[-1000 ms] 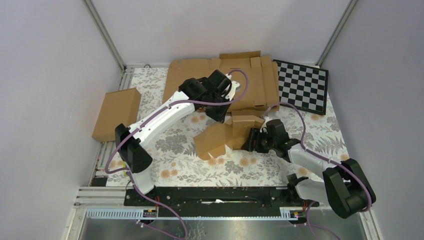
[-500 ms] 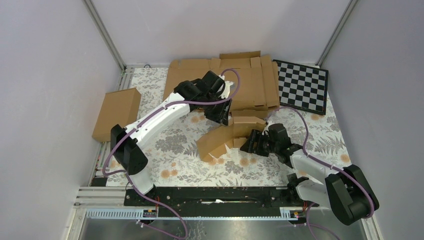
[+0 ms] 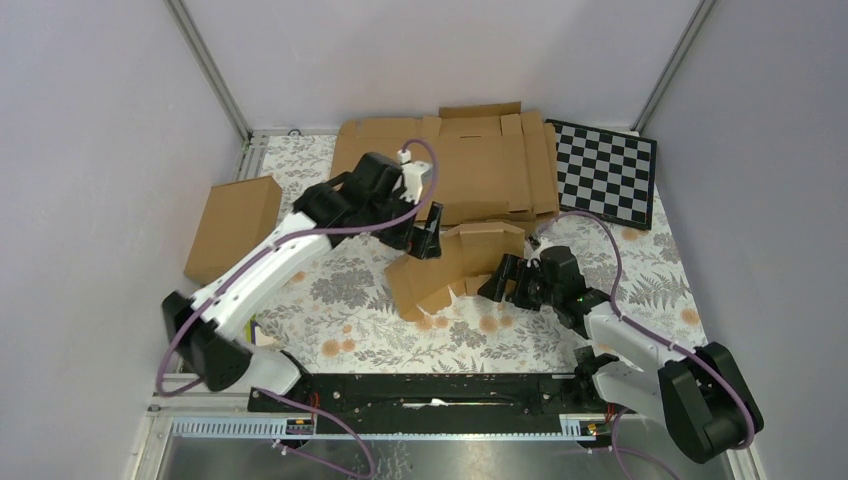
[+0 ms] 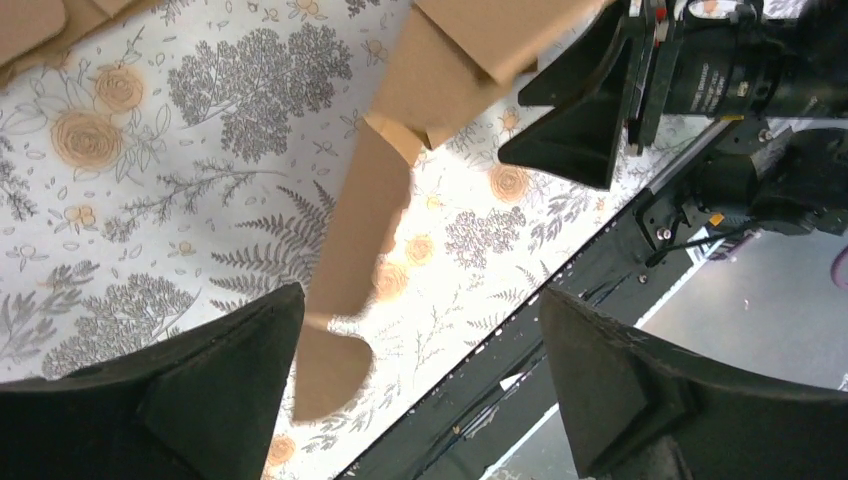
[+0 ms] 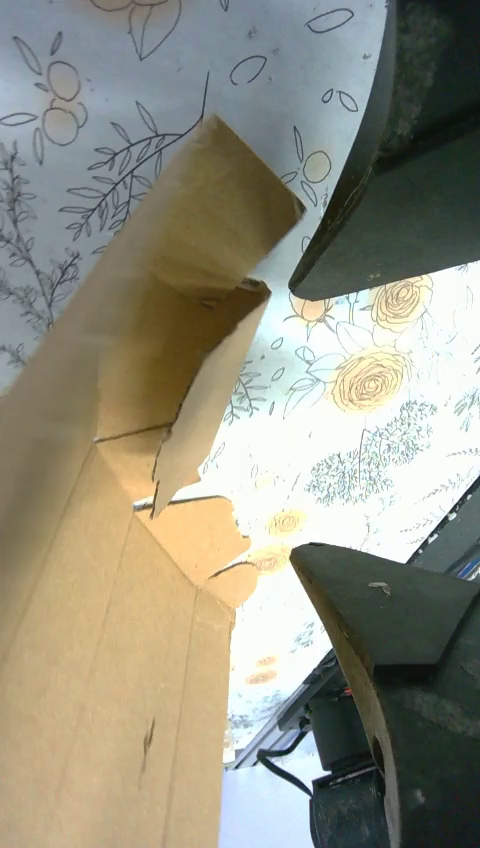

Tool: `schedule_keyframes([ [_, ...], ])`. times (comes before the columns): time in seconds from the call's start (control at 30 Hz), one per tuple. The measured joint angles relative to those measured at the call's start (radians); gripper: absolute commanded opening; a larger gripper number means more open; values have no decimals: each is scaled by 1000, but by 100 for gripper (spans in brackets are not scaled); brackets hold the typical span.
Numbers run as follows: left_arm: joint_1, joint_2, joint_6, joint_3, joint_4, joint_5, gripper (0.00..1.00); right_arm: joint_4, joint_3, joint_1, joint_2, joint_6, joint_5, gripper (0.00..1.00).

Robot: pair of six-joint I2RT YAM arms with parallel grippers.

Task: Fold the paper box

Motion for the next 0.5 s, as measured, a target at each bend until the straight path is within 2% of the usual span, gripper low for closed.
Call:
schedule_keyframes([
  [0.2, 0, -224, 22, -183, 96, -16, 98, -10, 0, 0, -69, -1, 6, 100],
  [0.3, -1, -304, 21, -291, 160, -42, 95, -25, 0, 0, -95, -5, 15, 100],
  [0.4, -1, -313, 14, -375, 211, -84, 90, -46, 2, 0, -110, -18, 39, 100],
  [0.5, -1, -272, 9, -398, 223, -137, 90, -119, 37, 0, -113, -42, 58, 100],
])
